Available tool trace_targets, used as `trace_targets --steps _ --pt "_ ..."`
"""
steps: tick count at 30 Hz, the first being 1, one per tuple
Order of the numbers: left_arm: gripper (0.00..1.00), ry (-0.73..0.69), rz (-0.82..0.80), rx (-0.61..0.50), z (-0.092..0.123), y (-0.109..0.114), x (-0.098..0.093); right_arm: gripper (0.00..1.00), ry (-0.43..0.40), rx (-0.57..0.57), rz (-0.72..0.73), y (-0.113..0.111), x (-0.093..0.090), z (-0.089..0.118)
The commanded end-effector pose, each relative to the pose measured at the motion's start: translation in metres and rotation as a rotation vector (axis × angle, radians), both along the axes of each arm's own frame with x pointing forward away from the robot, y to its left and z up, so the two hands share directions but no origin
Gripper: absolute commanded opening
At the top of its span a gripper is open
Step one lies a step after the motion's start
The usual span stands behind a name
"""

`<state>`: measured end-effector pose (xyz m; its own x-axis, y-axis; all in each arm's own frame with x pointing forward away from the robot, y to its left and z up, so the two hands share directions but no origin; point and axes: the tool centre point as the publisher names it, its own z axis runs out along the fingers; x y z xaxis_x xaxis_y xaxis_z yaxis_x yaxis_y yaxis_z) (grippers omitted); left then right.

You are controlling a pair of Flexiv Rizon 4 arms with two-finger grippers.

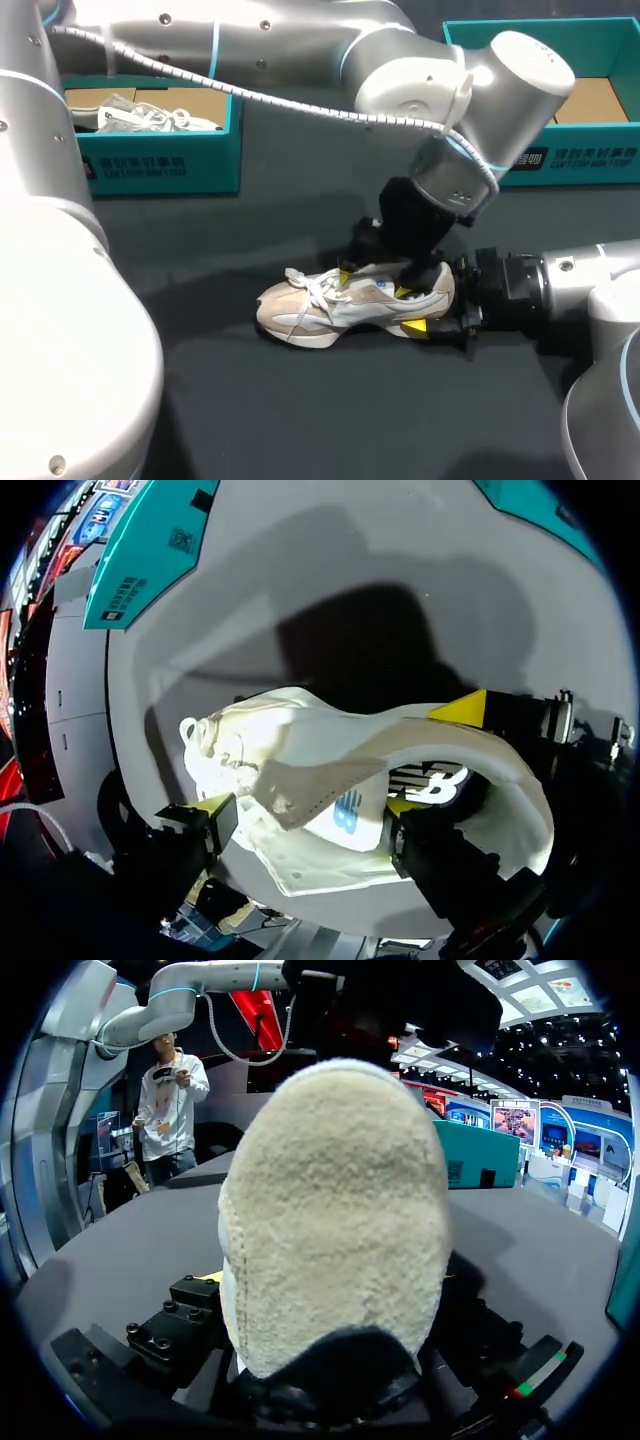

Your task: Take the shoe out of the shoebox, open the shoe tongue, remove and reinsert the insole, then place the shoe into the shoebox

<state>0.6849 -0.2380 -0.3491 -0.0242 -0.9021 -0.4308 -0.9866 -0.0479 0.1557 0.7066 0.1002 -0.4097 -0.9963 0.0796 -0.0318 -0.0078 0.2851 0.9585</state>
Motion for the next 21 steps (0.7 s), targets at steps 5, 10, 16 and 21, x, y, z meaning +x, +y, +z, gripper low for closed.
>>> trace_targets --steps 5,10,16,21 --pt "0.72 0.032 0.006 -0.014 0.011 0.011 0.001 0.0 -0.001 -0.002 -0.003 0.001 -0.001 0.0" --pt "0.66 0.046 0.002 -0.036 0.021 0.014 -0.001 0.0 -0.001 -0.002 -0.003 0.001 -0.001 0.0" --pt "0.51 0.046 -0.003 -0.056 0.027 0.016 -0.002 0.0 -0.001 -0.002 -0.003 0.001 -0.001 0.0" --pt "0.42 0.052 -0.01 -0.063 0.029 0.014 -0.001 0.0 -0.001 -0.002 -0.003 0.001 -0.001 0.0"
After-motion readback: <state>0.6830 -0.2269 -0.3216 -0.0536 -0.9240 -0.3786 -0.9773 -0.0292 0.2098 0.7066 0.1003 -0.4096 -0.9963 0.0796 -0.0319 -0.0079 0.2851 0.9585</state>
